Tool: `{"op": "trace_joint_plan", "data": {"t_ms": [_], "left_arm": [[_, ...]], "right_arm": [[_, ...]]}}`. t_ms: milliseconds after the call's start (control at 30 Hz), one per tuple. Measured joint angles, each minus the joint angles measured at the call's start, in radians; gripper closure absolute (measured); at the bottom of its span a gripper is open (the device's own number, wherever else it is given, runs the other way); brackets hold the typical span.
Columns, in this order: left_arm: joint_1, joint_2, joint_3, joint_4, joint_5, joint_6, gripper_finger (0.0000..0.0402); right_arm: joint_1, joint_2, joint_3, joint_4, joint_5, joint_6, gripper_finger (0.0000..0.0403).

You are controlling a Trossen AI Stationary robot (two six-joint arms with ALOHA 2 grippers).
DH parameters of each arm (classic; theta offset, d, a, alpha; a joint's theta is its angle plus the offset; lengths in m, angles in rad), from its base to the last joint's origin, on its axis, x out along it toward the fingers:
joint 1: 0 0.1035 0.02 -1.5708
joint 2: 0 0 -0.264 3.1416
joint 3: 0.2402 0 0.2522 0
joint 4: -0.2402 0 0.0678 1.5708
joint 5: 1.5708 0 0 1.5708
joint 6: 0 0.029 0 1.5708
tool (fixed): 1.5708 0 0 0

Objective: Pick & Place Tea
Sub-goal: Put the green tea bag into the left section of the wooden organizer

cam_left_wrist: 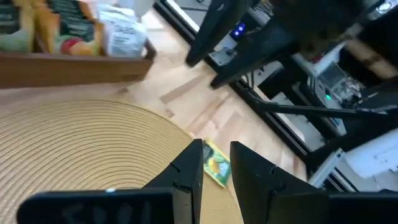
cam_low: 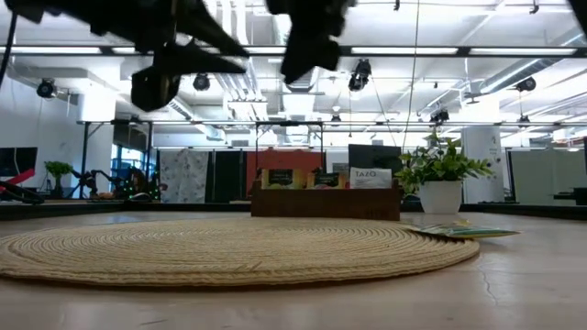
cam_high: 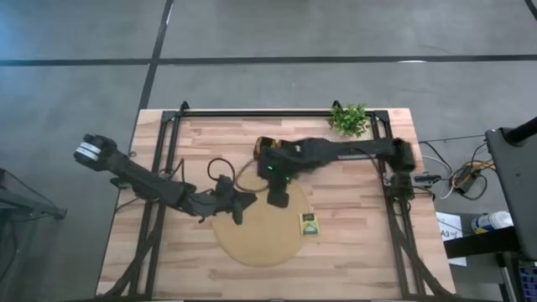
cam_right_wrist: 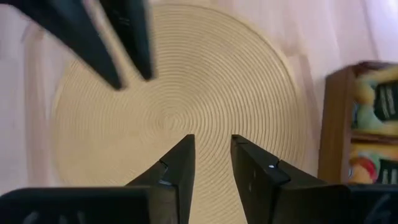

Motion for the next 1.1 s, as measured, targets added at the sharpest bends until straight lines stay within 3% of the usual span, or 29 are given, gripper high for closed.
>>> {"op": "trace_joint_plan", "data": {"t_ms": [167, 433, 600, 933, 1100], "left_arm": [[-0.018, 0.039, 0.068, -0.042, 0.009, 0.004, 0.0326], [-0.022, 0.245, 0.186, -0.036, 0.129, 0.065, 0.0326], [-0.027, 0.43, 0.335, -0.028, 0.143, 0.128, 0.0326], [-0.011, 0.733, 0.672, -0.052, 0.186, 0.078, 0.0326], [-0.002, 0.865, 0.899, -0.28, 0.203, 0.023, 0.0326]], "right_arm": [[0.041, -0.208, -0.367, 0.223, 0.04, 0.122, 0.0302], [0.046, -0.404, -0.722, 0.229, -0.062, 0.281, 0.0305], [0.046, -0.452, -0.896, 0.251, -0.091, 0.329, 0.0305], [0.028, -0.481, -1.149, 0.502, -0.182, 0.283, 0.0305], [0.017, -0.517, -1.229, 0.613, -0.24, 0.258, 0.0305]]}}
